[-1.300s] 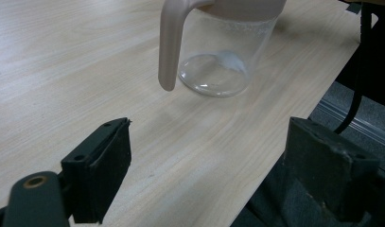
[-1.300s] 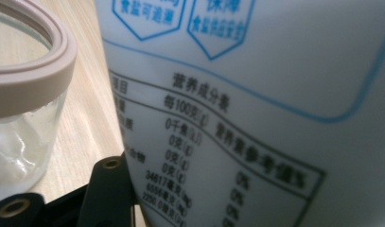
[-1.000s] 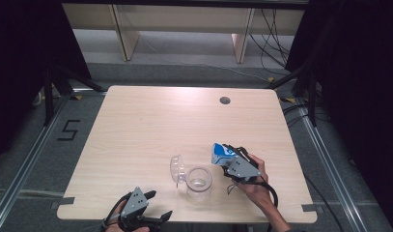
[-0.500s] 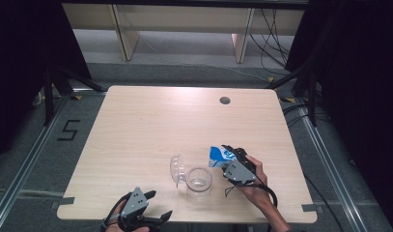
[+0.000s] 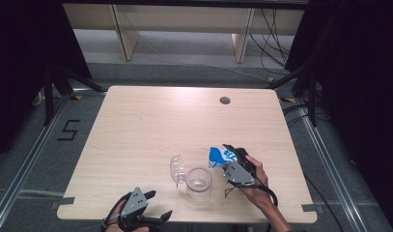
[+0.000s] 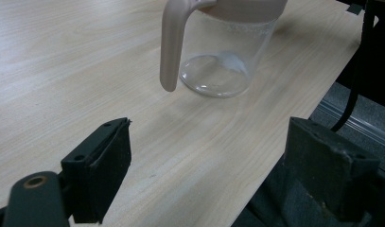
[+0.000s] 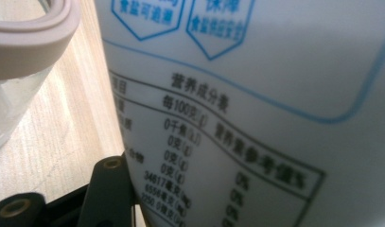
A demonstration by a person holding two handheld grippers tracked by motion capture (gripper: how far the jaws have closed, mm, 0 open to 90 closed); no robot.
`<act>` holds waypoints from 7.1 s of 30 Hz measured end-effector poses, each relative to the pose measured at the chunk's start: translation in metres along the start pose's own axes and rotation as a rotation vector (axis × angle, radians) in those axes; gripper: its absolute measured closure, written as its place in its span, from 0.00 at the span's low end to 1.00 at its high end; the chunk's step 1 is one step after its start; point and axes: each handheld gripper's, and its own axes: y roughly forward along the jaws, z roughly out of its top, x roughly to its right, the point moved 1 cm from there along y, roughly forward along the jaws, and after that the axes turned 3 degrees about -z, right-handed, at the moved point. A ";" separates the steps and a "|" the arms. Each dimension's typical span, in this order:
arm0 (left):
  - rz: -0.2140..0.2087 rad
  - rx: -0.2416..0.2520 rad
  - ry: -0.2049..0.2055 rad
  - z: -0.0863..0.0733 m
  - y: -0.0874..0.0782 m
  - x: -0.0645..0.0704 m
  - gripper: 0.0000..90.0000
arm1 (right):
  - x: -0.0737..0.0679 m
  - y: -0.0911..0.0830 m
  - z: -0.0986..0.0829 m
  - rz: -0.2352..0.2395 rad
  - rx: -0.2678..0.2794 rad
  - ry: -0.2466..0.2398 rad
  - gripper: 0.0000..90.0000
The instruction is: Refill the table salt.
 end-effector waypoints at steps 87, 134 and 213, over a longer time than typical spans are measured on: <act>-0.001 -0.011 -0.017 -0.001 0.000 0.001 0.17 | -0.014 -0.003 0.016 -0.124 0.011 -0.372 0.53; 0.003 -0.018 -0.017 -0.001 0.000 0.001 0.17 | -0.017 -0.003 0.019 -0.199 0.009 -0.528 0.54; 0.004 -0.017 -0.018 -0.001 0.000 0.001 0.17 | -0.020 -0.005 0.020 -0.249 0.004 -0.642 0.56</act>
